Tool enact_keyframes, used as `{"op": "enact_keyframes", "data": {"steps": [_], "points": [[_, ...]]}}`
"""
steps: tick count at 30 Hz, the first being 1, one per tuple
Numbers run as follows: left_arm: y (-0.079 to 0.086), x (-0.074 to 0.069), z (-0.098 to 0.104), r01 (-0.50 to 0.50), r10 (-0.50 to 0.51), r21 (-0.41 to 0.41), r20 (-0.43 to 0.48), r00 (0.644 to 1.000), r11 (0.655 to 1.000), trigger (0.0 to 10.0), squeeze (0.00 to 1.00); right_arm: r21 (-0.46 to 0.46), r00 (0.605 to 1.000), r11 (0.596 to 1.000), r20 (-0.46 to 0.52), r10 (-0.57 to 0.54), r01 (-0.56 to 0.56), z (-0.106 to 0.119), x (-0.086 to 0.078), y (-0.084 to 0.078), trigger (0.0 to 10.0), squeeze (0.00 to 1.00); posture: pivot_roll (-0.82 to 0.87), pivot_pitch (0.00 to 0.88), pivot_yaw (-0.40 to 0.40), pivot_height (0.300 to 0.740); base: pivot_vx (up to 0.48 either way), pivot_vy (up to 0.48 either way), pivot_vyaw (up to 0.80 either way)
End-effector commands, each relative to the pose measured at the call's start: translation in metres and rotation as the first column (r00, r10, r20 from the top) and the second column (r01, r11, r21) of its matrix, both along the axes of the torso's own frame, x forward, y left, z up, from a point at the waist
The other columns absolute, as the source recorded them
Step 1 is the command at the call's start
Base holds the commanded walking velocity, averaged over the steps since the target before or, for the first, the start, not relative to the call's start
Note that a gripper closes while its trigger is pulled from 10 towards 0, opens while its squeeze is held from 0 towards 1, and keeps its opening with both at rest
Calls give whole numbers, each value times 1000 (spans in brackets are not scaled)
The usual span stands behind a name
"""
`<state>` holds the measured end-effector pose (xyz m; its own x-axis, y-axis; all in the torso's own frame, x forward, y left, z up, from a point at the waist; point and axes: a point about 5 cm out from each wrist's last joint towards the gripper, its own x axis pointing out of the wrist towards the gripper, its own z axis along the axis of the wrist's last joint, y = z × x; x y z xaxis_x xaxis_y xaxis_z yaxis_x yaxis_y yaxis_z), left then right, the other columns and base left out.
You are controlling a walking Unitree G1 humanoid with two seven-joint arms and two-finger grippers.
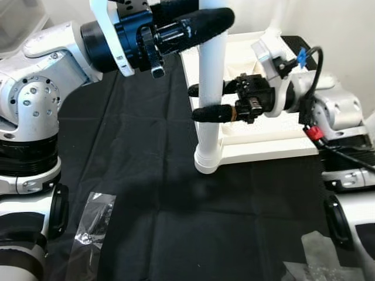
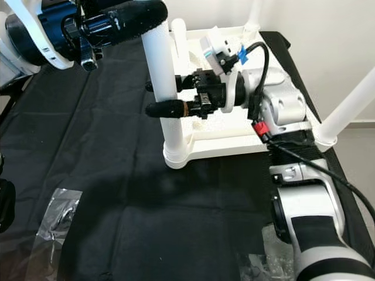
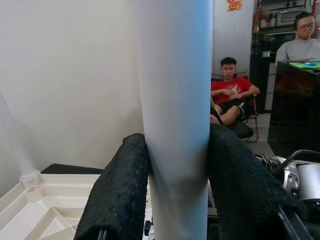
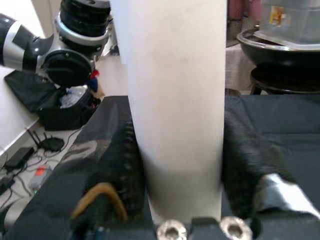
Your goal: Building children table
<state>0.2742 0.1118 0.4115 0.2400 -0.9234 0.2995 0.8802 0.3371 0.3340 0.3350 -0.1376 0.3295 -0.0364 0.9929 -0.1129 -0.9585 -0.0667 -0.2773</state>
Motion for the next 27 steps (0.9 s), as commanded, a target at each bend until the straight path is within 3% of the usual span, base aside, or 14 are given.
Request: {"op": "enact_keyframes", "data": {"steps": [1,16,17,27], "points": [[3,9,-9,-45,46,24,-61,997,999,0,0,-57,993,992,4,116,-115,-2,-6,6,0,0,63,213,7,740,0,0,0],[-5,8,-10,2,1,52,-54,999,999,0,0,-48,992,993,58,109,-106,0,-6,0,0,0,59,215,18,740,0,0,0],[-5,8,-10,0,2,49,-55,998,999,10000,1000,-38,993,994,62,101,-98,-1,-7,-2,0,0,60,217,20,740,0,0,0],[1,13,-4,-78,78,0,-50,996,997,10000,1000,49,998,999,61,-8,5,-7,-9,-15,0,0,58,218,29,740,0,0,0]]}}
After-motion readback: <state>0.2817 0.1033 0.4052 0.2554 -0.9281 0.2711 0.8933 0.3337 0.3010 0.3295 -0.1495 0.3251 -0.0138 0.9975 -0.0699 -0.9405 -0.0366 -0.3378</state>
